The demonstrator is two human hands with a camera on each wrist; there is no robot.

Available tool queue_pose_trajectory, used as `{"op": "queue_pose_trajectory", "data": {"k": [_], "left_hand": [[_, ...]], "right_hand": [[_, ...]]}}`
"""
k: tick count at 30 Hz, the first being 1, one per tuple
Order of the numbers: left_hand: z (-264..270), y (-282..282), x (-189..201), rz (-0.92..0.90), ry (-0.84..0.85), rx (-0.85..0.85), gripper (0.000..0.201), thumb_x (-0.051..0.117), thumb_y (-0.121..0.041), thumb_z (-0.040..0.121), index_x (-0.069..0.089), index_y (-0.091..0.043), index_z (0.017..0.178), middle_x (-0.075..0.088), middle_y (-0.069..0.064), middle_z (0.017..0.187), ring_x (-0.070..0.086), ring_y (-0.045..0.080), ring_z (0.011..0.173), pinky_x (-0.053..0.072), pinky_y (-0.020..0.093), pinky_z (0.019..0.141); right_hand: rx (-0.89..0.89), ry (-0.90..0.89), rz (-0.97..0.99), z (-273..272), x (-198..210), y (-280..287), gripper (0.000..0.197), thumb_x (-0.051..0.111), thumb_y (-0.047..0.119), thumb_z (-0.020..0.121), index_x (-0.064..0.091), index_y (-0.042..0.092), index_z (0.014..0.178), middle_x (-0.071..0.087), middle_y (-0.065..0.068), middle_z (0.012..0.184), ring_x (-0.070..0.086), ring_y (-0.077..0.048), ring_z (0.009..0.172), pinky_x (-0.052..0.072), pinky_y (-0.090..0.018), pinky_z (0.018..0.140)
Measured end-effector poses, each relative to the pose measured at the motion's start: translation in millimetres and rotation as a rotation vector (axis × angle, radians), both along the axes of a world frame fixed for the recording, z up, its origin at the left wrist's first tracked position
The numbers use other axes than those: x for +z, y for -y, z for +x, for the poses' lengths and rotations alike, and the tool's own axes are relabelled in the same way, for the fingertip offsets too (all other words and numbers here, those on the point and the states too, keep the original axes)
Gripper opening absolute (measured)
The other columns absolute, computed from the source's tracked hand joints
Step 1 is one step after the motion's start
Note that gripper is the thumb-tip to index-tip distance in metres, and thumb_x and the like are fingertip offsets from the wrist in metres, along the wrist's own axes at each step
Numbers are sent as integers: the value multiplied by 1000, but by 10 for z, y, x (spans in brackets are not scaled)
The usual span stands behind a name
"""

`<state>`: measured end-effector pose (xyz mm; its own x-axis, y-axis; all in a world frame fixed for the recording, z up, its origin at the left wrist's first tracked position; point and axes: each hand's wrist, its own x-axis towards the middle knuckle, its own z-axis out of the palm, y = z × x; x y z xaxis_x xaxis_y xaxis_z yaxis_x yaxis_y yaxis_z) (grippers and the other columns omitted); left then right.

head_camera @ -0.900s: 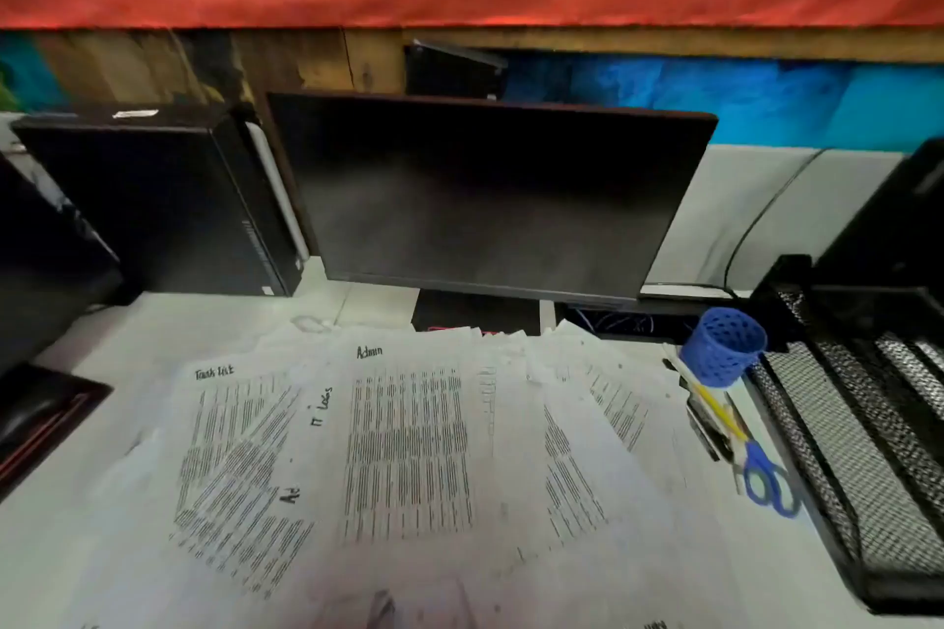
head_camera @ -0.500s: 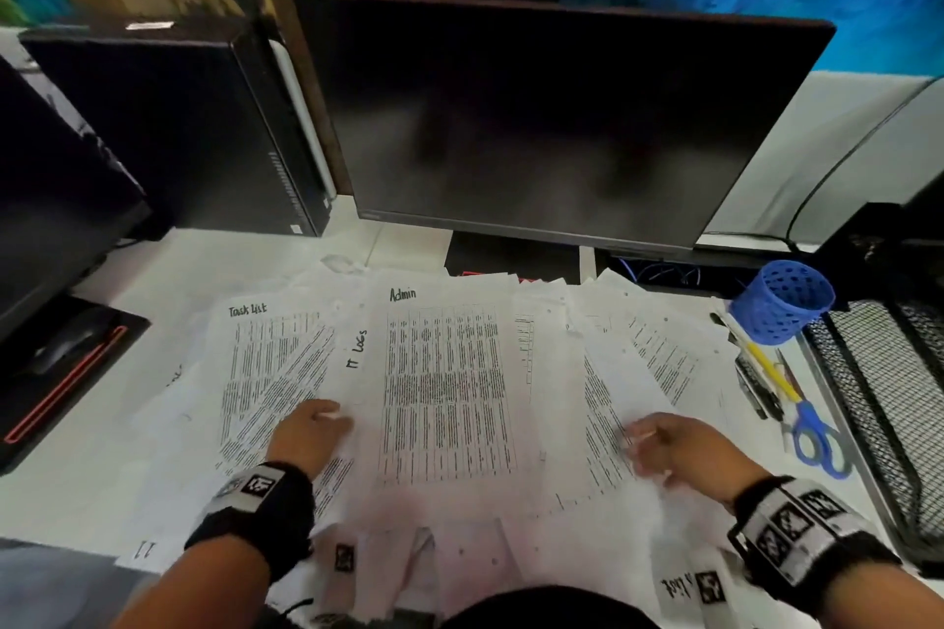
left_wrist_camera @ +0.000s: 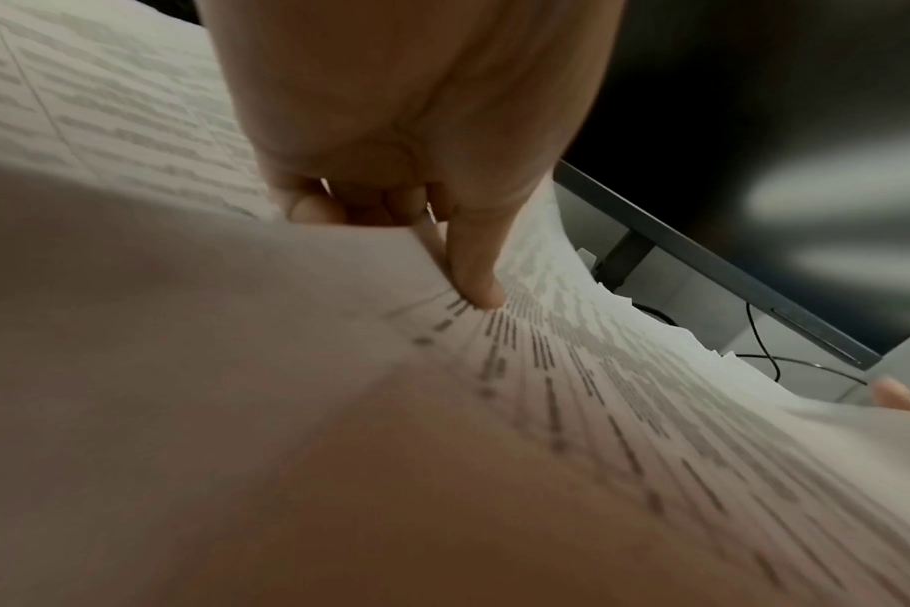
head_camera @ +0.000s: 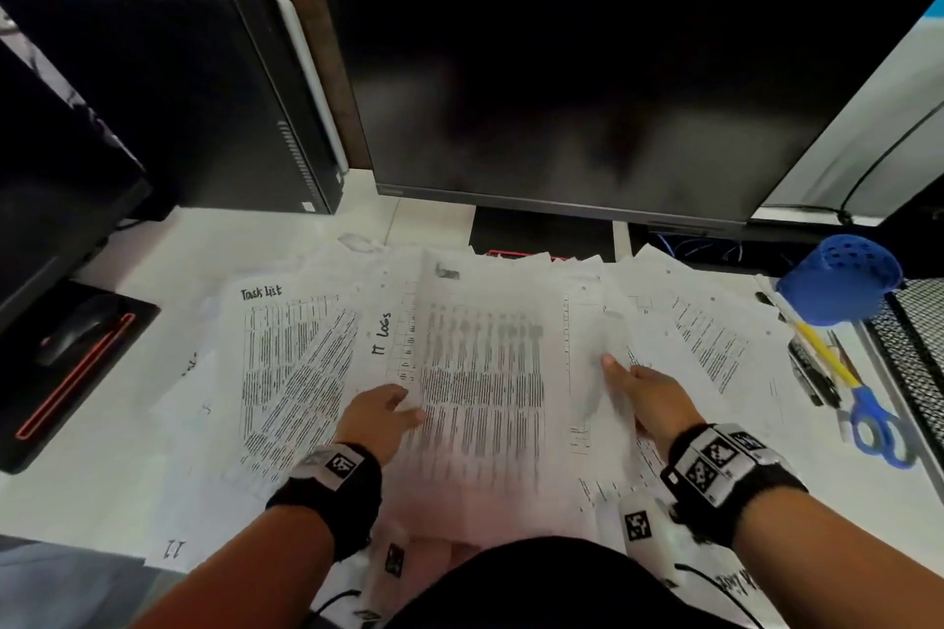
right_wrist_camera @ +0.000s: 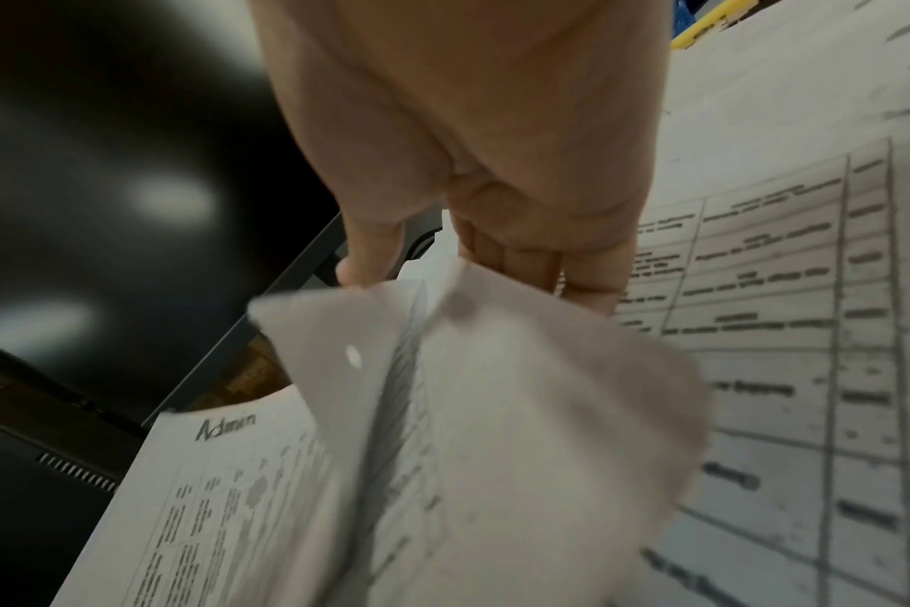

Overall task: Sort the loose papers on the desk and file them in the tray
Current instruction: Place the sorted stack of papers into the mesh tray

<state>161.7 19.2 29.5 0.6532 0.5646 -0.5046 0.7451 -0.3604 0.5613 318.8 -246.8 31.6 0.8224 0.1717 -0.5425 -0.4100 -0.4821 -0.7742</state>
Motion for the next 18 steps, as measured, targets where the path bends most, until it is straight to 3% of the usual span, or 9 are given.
{"op": "queue_pose_trajectory", "data": {"k": [3,5,7,9,12,15,18], "left_hand": [[-34,-120,57,-13,59,-49,32,64,-23,89,63,-8,117,63,3,110,59,21,109,42,26,86],[-53,-261,112,-1,67,-34,23,62,-22,90,64,-12,112,63,0,103,60,23,106,41,26,78],[-38,-465,148,57,56,-9,32,60,-21,91,61,-11,122,62,4,118,57,28,114,42,31,90],[-9,-687,222,135,39,-47,28,56,-16,92,63,-13,119,60,9,128,56,29,114,41,35,97],[67,-897,403,189,82,-103,21,54,-16,93,65,-13,110,61,10,124,56,29,109,41,33,90],[175,-895,588,177,188,-138,13,56,-18,93,64,-14,103,58,9,107,57,28,100,43,31,78],[311,-759,684,194,281,-192,25,62,-18,89,63,-9,113,51,1,115,49,22,111,37,28,88]], "right_hand": [[5,9,-3,37,8,-81,15,69,26,83,65,11,79,70,-9,80,64,-25,73,47,-29,62],[30,58,-82,62,10,-96,5,63,8,82,67,9,85,70,-13,86,65,-30,81,52,-33,70],[63,99,-163,123,47,-55,16,58,7,85,67,8,98,70,-10,94,65,-31,91,54,-37,81],[91,146,-232,223,128,28,23,55,9,88,65,6,109,69,-10,103,63,-29,99,51,-37,87],[161,184,-316,384,273,153,22,56,12,90,63,7,110,67,-9,103,60,-28,100,47,-33,87],[177,187,-250,440,378,203,21,58,9,90,64,8,110,68,-7,104,61,-27,103,45,-32,87],[226,189,-221,407,472,164,26,56,9,91,63,11,115,68,-6,109,60,-25,104,45,-32,88]]}}
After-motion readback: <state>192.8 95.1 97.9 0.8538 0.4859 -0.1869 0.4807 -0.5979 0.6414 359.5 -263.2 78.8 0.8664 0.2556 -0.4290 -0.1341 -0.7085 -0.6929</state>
